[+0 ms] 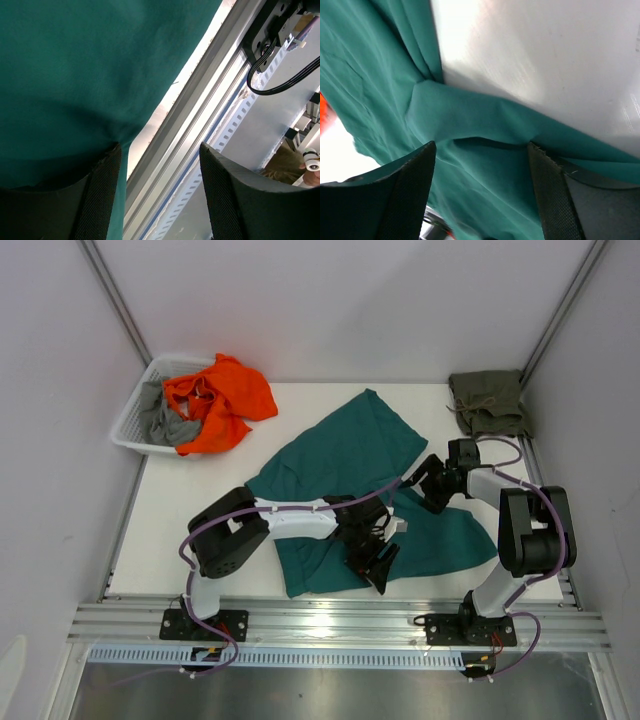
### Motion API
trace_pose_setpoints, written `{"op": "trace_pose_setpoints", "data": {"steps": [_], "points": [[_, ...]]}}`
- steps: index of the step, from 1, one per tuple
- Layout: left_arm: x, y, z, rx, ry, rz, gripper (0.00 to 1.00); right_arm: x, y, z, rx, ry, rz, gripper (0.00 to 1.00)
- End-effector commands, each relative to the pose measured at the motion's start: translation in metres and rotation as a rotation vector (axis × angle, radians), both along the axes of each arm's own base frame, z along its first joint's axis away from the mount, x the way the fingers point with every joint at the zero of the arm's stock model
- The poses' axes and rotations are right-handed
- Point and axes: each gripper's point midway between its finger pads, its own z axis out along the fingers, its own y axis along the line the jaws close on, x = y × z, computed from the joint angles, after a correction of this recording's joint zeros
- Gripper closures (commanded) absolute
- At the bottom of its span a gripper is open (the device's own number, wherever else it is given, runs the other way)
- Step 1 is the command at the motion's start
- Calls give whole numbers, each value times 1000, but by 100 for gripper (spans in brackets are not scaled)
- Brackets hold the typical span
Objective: Fold and stack the shorts
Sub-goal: Flatten the shorts out
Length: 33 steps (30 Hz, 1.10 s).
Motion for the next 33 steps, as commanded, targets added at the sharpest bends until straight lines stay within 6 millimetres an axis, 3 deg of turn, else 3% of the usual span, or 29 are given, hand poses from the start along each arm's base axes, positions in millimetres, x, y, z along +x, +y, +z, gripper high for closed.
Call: {"op": "trace_pose_setpoints", "data": {"steps": [1,4,8,14,21,33], "points": [[-4,-3,2,-14,20,-1,34,3,-5,-6,-7,37,-127,23],[-5,-2,1,-11,24,0,34,3,-8,-10,-9,72,-215,23],[-6,-1,-1,-3,24,-3,34,0,-13,-21,-59,138,-269,35],[-6,0,-1,-5,26,-4,34,-10,-25,-45,-114,258,-386,31],[-6,4,-1,4,17,-12,35,-24,-42,-52,-179,349,-560,30],[-8,8,-10,37,28,-11,36,-37,-62,-71,-221,531,-685,47]]}}
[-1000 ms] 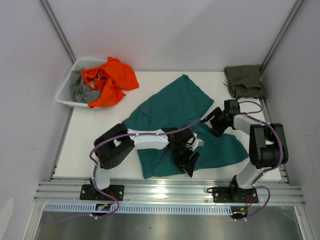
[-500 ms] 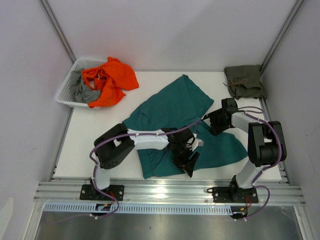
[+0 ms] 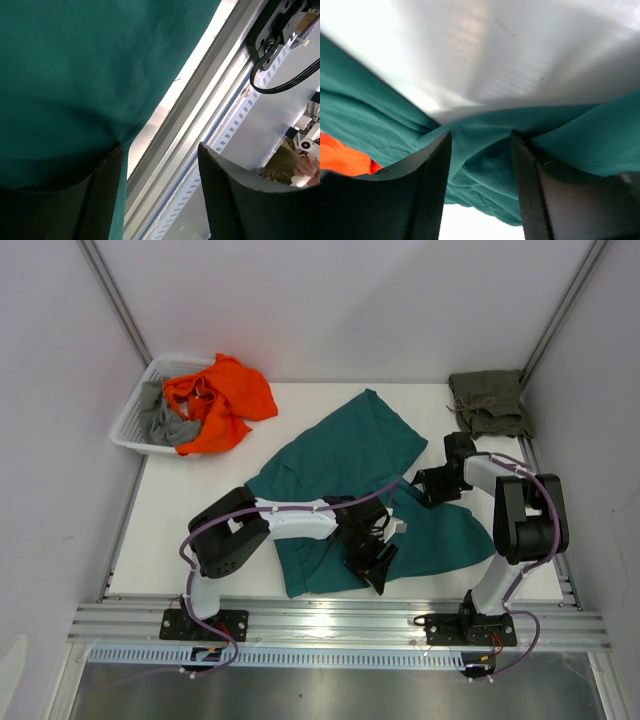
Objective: Fold and stack the shorts
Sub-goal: Flatten the shorts out
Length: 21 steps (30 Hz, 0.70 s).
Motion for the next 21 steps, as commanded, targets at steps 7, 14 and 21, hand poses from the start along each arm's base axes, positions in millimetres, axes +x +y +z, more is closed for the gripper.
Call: {"op": "trace_pose_setpoints", "data": {"steps": [7,14,21], "points": [[-8,8,-13,57,29,-10,37,-48,-69,-45,-298,344,-103,66],[-10,9,-13,58,32,-13,38,-14,-88,-33,-446,271,-23,100],[-15,7,-14,57,41,-26,38,51,-89,0,-611,95,98,100]]}}
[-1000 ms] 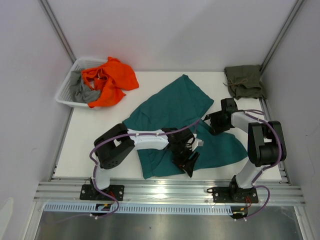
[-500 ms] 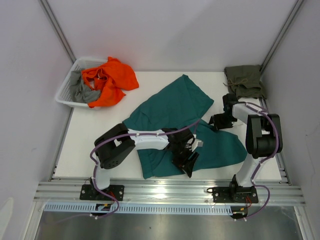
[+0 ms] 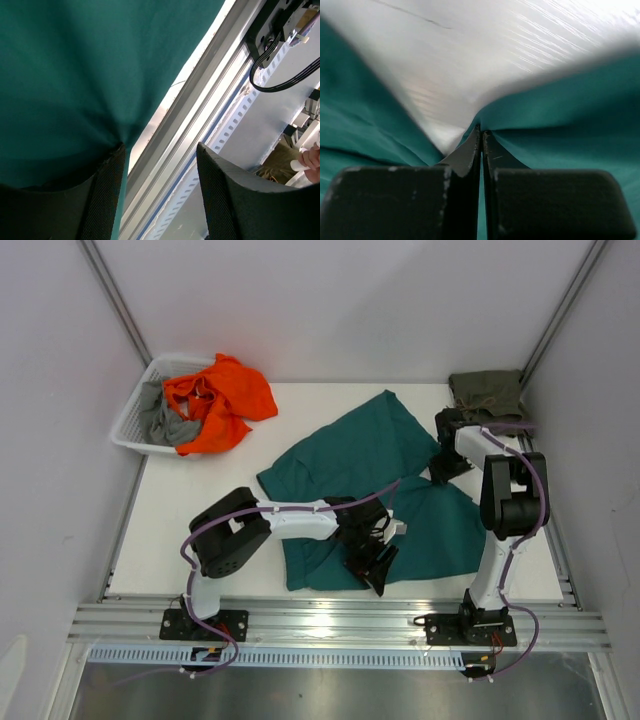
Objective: Fold and stack the shorts
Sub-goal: Flatten the shorts out, then fold the shorts
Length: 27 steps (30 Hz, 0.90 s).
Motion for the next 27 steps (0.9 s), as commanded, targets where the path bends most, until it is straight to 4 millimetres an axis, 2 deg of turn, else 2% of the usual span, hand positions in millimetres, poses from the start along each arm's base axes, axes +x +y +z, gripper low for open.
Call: {"op": "trace_pose_setpoints", "data": {"steps": [1,5,7,9,10,11,12,14,19,22,23,24,25,26,27], "points": [[-11,6,-12,51,26,-19,38,26,-25,8,-189,-59,72,100],[-14,4,-13,56,34,-32,38,73,-15,35,-251,-230,239,100],[-16,3,-13,59,37,-41,38,92,-2,50,-292,-286,337,100],[-17,4,-15,67,41,-48,38,105,8,60,-394,-290,499,99],[-17,3,-14,63,38,-49,38,108,7,66,-441,-284,528,93],[-17,4,-15,69,41,-49,38,111,2,78,-515,-268,557,57],[-16,3,-14,67,38,-50,38,112,3,80,-535,-264,573,43],[-16,3,-14,67,36,-53,38,111,0,86,-551,-271,585,23],[-14,0,-13,67,32,-54,38,106,-24,92,-473,-306,534,15],[-10,-2,-5,50,7,-49,38,101,-33,102,-454,-324,523,13],[-7,-3,0,37,-15,-44,38,101,-39,113,-452,-343,518,13],[-3,-6,8,18,-29,-35,37,99,-43,117,-448,-347,516,13],[3,-8,26,-15,-46,-18,37,95,-45,121,-420,-348,515,13],[7,-11,39,-37,-55,-5,36,91,-58,126,-403,-347,490,13],[13,-10,49,-42,-76,13,35,85,-63,135,-381,-361,478,13]]}}
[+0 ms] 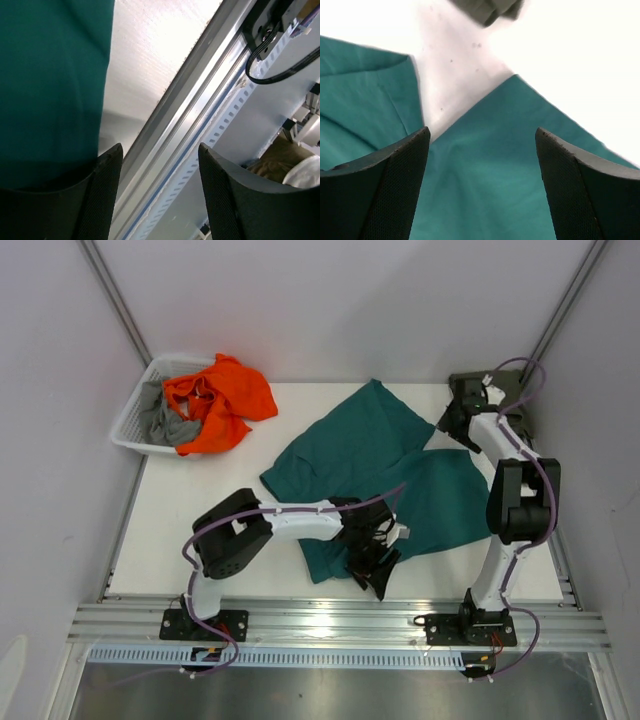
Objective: Fold and stack the shorts
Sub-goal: Fold the shorts
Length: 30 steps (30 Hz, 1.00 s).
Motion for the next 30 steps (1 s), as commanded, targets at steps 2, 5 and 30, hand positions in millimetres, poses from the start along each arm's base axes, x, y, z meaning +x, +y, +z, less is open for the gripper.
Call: {"op": "trace_pose_setpoints", "data": {"steps": [2,5,30], "points": [[33,-8,76,-123,-160,62,32,-30,-21,46,145,-36,-28,13],[43,9,99,-106,-236,93,30,-74,-40,34,273,-29,-95,16],[26,132,37,272,-482,86,27,-218,-84,-42,487,-66,-318,28]]}}
